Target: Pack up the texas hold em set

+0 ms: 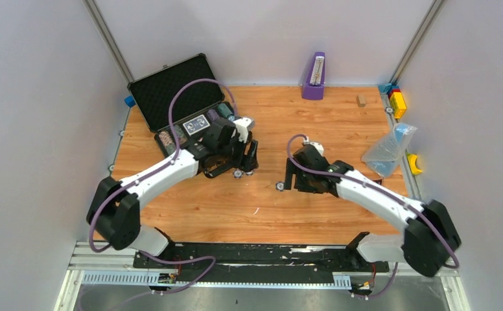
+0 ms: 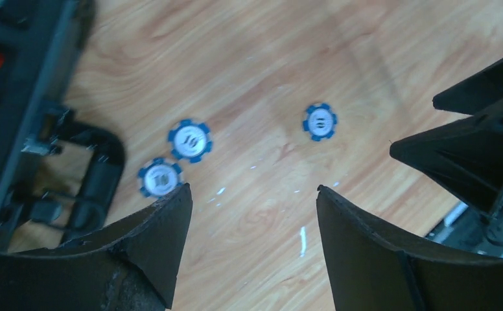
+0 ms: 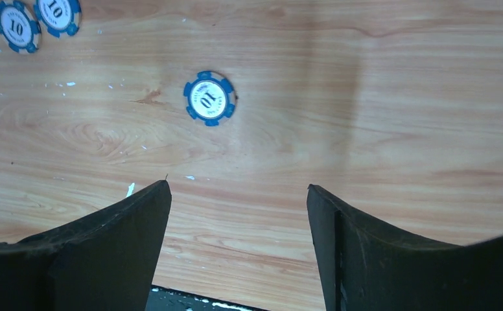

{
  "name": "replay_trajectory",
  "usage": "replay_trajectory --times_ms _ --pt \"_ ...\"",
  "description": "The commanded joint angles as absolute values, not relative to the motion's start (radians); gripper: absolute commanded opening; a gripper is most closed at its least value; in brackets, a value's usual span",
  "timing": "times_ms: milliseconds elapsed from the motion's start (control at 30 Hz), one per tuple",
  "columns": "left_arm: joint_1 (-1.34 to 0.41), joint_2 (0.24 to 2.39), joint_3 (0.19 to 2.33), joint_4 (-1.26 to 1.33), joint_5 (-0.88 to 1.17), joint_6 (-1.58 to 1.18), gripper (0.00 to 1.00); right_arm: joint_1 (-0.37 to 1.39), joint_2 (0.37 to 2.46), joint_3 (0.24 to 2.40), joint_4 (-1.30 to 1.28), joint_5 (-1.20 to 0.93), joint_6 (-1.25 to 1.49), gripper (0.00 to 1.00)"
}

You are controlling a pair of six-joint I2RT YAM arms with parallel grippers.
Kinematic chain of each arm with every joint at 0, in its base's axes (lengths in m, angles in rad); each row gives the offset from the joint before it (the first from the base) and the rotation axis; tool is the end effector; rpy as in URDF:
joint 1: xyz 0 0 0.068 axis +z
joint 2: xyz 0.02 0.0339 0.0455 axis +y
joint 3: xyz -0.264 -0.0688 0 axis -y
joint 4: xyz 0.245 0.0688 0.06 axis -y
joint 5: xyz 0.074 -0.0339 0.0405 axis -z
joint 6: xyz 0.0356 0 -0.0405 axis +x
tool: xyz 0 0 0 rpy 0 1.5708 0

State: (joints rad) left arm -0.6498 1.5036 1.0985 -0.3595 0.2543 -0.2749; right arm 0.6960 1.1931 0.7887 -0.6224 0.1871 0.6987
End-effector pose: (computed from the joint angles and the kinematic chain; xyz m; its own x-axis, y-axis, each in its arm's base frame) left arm 0.2568 -0.2064 0.2604 -0.7287 0.2237 -0.6473 0.5531 0.7496 -0.3635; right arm 0.1791 0.1410 0.2244 -0.8605 0.1047 -0.4987 -0.0034 0.9775 0.2110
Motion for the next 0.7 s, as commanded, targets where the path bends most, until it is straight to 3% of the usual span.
replay_trajectory --times_ms 0,200,667 --pt "-0.615 1.381 0.949 -0.243 0.027 -0.279 0.79 0.679 1.384 0.928 -0.612 0.018 0.624 0.77" --pt "-0.613 1.17 0.755 -0.134 -0.196 -0.236 0.81 0.641 1.61 1.071 -0.633 -0.117 0.564 0.79" --pt "-0.613 0.715 0.426 0.113 -0.233 -0.223 0.82 0.635 1.866 1.201 -0.718 -0.027 0.587 0.69"
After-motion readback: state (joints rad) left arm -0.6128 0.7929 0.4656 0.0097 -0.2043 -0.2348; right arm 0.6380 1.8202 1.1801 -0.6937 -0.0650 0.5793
